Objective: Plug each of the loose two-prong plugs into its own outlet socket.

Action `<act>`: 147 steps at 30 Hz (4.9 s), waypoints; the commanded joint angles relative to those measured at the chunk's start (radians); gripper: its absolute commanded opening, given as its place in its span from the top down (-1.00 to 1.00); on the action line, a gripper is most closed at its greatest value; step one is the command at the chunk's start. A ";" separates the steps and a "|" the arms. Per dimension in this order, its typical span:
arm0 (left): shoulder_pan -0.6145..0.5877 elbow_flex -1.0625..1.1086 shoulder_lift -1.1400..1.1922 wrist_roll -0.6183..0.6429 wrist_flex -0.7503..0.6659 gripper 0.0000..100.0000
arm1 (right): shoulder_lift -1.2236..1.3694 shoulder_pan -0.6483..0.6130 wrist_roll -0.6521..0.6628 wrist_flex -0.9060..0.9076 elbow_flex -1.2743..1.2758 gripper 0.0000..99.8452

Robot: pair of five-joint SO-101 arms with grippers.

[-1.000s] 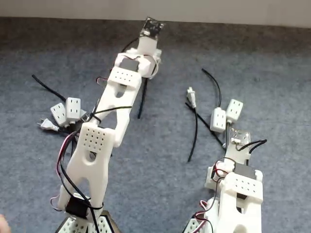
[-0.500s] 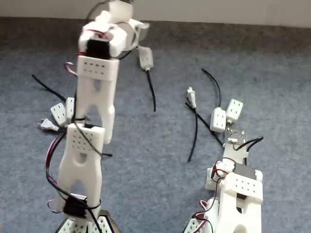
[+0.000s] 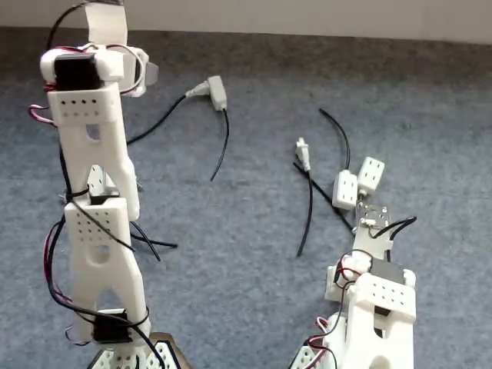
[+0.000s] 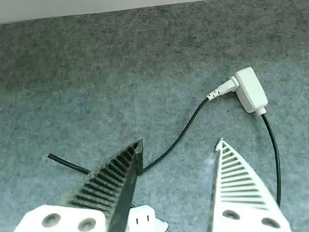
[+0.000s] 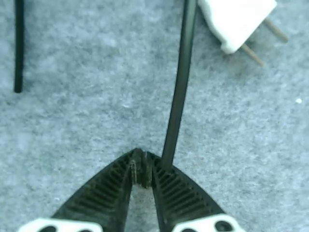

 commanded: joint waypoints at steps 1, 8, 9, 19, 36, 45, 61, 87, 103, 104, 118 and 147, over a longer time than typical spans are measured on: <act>-0.050 0.053 -0.147 0.002 0.012 0.56 | -0.004 -0.015 0.014 -0.019 0.002 0.98; -0.054 0.641 -0.463 0.000 0.011 0.56 | -0.004 -0.019 0.015 -0.019 0.002 0.98; -0.048 0.728 -0.516 0.000 0.009 0.56 | -0.004 -0.019 0.015 -0.019 0.002 0.98; -0.056 1.190 -0.806 -0.003 0.006 0.57 | -0.004 -0.019 0.015 -0.019 0.002 0.98; -0.160 1.851 -0.814 -0.002 -0.671 0.57 | -0.004 -0.021 0.015 -0.019 0.002 0.98; -0.199 1.925 -0.805 -0.002 -0.818 0.57 | -0.004 -0.021 0.015 -0.019 0.002 0.98; -0.136 2.038 -0.805 -0.002 -0.973 0.69 | -0.004 -0.021 0.015 -0.019 0.002 0.98; 0.335 1.658 -0.854 -0.233 -0.233 0.94 | -0.004 -0.016 0.014 -0.019 0.002 0.98; 0.671 1.965 -0.854 -0.046 -0.520 0.99 | -0.004 -0.013 0.014 -0.019 0.002 0.98; 0.673 1.994 -0.854 -0.044 -0.562 0.99 | -0.004 -0.013 0.014 -0.019 0.002 0.98; 0.536 1.998 -0.866 0.072 -0.649 0.56 | -0.004 -0.018 0.014 -0.019 0.002 0.98; 0.435 1.207 -0.486 0.206 -0.362 0.48 | -0.004 -0.019 0.015 -0.019 0.002 0.98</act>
